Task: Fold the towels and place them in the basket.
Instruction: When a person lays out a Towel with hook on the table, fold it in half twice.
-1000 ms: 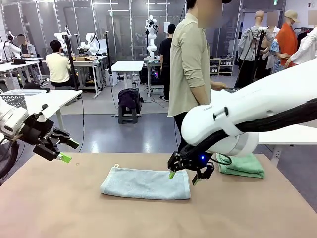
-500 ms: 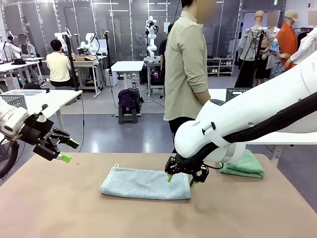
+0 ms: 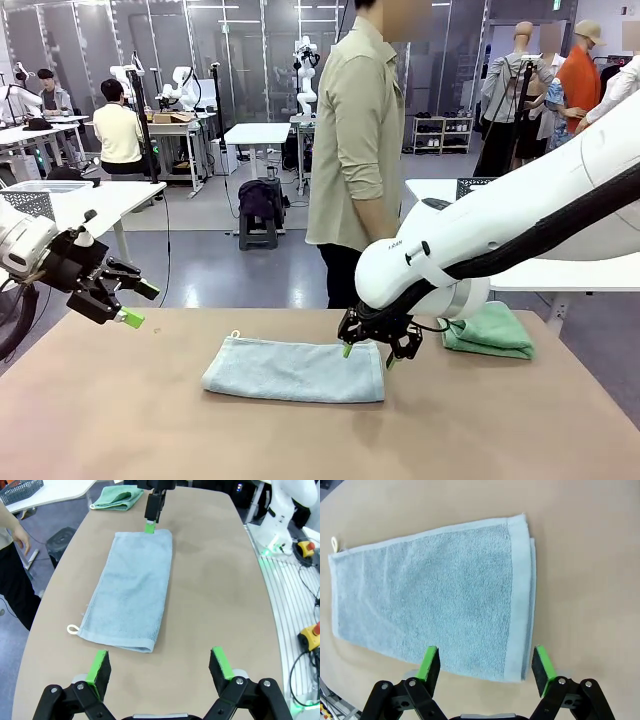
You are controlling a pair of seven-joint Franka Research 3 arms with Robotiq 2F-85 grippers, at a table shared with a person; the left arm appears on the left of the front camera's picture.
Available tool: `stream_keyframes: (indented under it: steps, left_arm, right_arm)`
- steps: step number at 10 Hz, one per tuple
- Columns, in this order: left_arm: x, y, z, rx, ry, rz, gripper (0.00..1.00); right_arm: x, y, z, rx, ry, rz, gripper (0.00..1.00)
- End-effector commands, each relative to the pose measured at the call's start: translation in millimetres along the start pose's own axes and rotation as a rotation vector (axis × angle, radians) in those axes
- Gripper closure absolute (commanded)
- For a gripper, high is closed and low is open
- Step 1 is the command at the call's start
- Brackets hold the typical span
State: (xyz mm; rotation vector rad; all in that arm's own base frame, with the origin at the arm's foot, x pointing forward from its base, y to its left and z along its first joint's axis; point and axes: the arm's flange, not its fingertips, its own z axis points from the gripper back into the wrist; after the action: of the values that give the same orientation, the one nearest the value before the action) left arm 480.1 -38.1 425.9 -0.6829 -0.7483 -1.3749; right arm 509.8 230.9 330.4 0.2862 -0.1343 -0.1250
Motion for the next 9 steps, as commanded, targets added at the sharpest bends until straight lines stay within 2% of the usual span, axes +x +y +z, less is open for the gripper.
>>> stream_keyframes:
  steps: [1, 9]
  left_arm:
    - [0.7, 0.2, 1.1, -0.001, 0.004, -0.004, 0.0]
    - [0.7, 0.2, 1.1, -0.001, 0.004, -0.004, 0.0]
  right_arm:
    - [10.7, 9.9, -9.5, -0.034, 0.005, -0.022, 0.07]
    - [22.8, 2.0, -36.1, -0.061, 0.001, -0.036, 0.07]
